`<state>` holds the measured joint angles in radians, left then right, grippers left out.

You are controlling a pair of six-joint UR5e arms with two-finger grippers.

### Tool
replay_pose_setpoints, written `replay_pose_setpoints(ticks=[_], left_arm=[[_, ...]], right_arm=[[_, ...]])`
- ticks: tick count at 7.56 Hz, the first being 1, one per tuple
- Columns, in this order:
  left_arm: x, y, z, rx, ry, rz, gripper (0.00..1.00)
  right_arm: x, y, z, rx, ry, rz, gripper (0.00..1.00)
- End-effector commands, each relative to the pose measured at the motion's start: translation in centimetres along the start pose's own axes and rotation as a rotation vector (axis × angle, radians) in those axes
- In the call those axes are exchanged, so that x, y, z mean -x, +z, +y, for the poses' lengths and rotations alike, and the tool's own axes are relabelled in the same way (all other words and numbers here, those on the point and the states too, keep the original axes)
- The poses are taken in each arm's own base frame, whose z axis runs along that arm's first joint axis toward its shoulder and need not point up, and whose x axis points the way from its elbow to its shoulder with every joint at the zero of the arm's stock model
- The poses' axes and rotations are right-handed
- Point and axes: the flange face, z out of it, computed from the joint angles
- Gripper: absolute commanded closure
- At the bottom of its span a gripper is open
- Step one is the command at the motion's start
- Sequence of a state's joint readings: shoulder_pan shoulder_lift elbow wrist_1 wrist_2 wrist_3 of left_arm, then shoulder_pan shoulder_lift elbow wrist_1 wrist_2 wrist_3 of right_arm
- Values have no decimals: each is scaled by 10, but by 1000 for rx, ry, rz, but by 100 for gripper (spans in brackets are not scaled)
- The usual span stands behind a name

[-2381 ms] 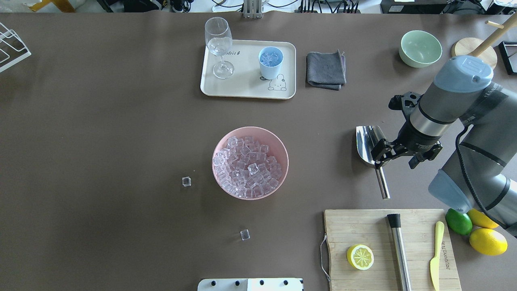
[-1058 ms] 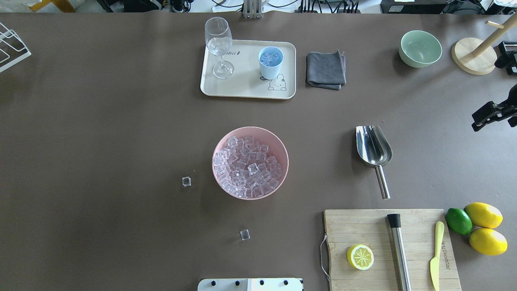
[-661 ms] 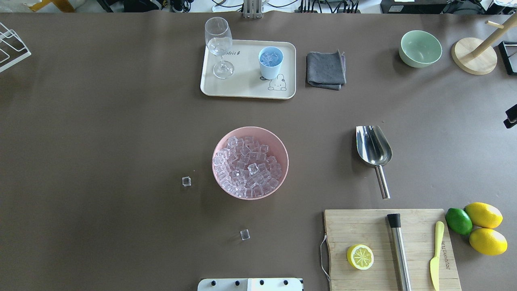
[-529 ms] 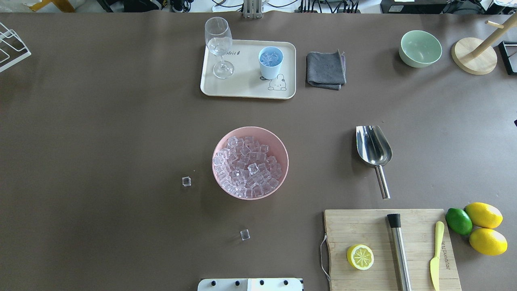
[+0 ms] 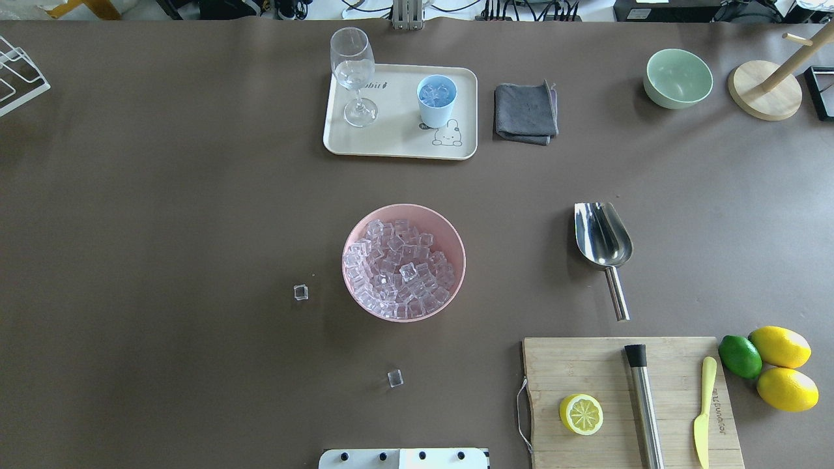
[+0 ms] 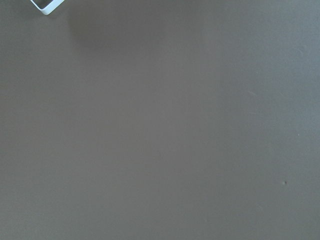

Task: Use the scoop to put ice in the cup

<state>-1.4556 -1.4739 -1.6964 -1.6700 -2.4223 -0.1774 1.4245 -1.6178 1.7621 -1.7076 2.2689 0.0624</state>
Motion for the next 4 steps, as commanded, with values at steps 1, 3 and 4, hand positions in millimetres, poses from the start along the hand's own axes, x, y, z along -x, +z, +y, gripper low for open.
replay_pose_setpoints(ticks=[1,3,4], left_arm=[[6,4,3,11,-12,7,2],[2,3,2,9,-7,15,2],[-1,2,1,8,0,31,2]], right_arm=[[-39,13,5,-12,34,-5,0],[-77,1,19,-52,0,-12,0],[-80,0,21,-55,10,-13,0]])
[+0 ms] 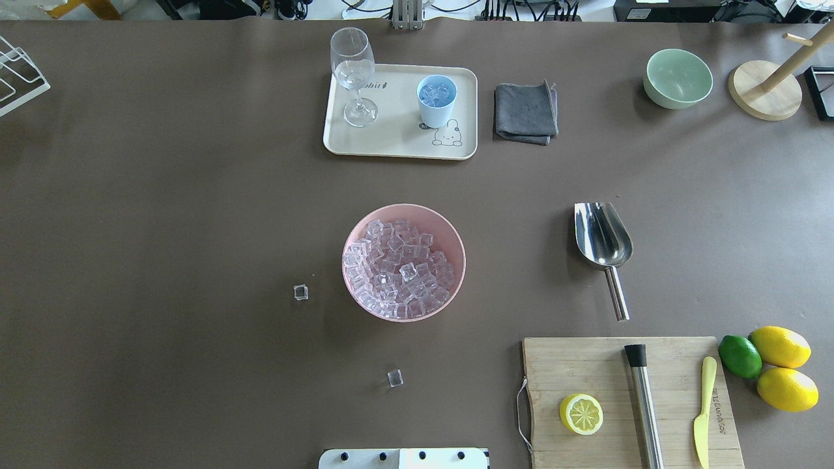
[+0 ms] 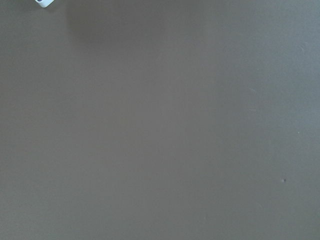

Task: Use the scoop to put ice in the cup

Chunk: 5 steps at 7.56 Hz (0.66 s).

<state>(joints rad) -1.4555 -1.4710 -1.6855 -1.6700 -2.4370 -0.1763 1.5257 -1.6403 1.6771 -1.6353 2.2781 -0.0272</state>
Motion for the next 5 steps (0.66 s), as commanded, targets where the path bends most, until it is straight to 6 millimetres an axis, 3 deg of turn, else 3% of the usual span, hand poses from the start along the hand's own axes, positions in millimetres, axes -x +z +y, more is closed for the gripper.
replay_pose_setpoints(ticks=[1,2,3,4,5], left_arm=[[-7,-10,-3,-18,11,17,2],[-14,-17,-6,-33,25,16,2],[-11,-10,-2,-17,19,12,1],[-5,-4,0,-4,5,7,2],[16,13,18,41,-44,-3,2]], right_arm=[[-15,-8,7,-22,-3,2,0],[-14,-8,6,-23,-4,3,0],[-16,-7,6,-20,-2,3,0],[-15,-7,6,-21,0,3,0],[-15,-7,7,-21,-2,2,0]])
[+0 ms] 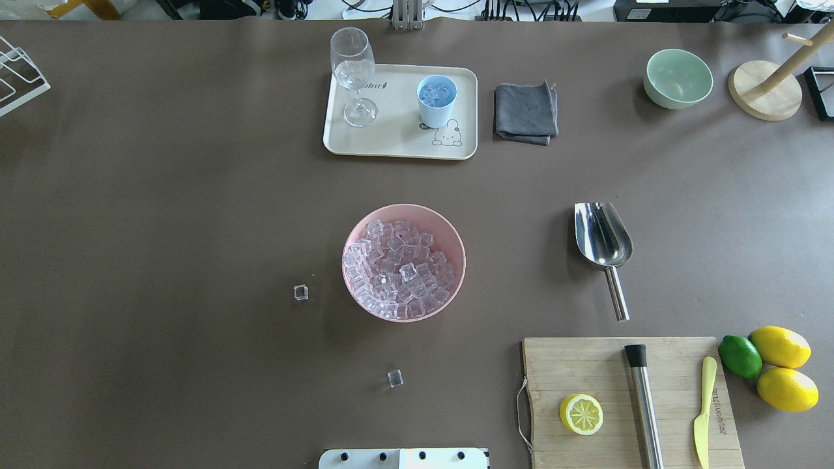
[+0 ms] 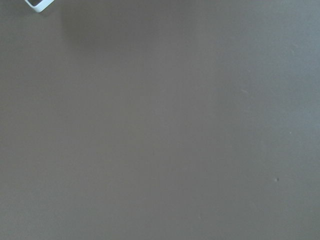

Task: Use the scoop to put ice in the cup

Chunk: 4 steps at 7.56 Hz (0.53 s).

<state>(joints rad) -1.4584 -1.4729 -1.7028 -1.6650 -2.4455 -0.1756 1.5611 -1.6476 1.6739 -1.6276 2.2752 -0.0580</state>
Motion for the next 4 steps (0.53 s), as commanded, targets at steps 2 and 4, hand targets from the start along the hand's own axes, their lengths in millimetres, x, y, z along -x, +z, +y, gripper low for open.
replay_pose_setpoints(ticks=[2,4], left_arm=[[28,14,28,45,-65,-46,2],[19,-11,46,-1,-52,-39,1]], right_arm=[[-2,2,1,3,3,-1,0],[-2,2,1,3,6,-1,0]])
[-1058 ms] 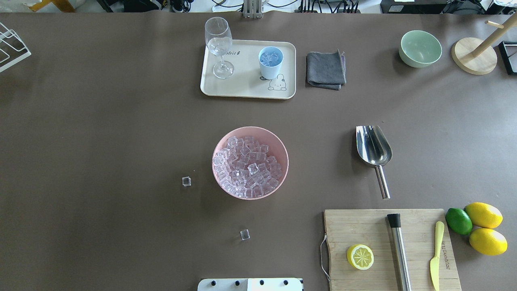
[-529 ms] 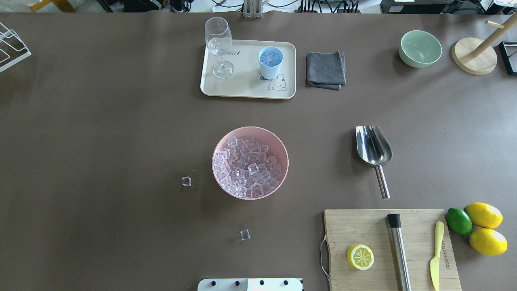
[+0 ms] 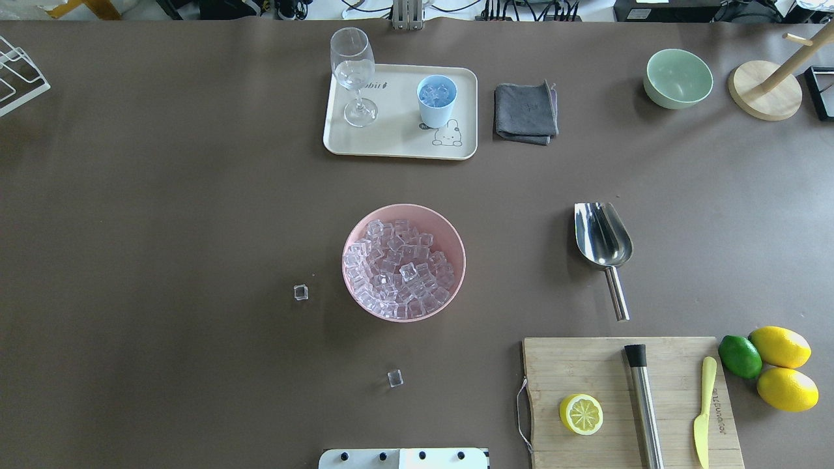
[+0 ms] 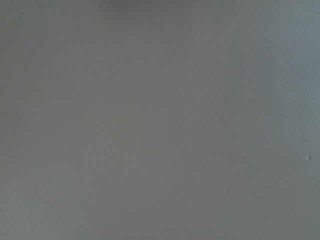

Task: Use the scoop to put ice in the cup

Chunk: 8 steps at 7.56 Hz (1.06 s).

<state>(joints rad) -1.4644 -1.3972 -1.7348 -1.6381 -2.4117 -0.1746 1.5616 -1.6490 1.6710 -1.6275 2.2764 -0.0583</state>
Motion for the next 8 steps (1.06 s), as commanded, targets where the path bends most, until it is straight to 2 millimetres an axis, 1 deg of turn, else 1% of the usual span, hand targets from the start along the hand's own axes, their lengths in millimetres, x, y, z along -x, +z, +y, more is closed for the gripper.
replay_pose_setpoints(ticks=[1,2,3,4,5,7,8], left_arm=[[4,-26,20,-51,-12,5,2],[5,-29,24,-57,-15,6,2],[3,-31,24,-61,-11,6,2],[7,-32,36,-61,-21,8,1],[6,-35,38,-67,-21,11,2],[7,-40,53,-73,-28,13,2],[7,-40,53,-72,-29,13,2]], right_arm=[[0,0,0,0,2,0,0],[-1,2,1,5,4,1,0],[0,0,1,-1,1,0,0],[1,-2,0,-3,-1,0,0],[-1,1,1,2,-2,1,0],[-1,1,1,2,0,3,0],[0,0,0,1,0,3,0]])
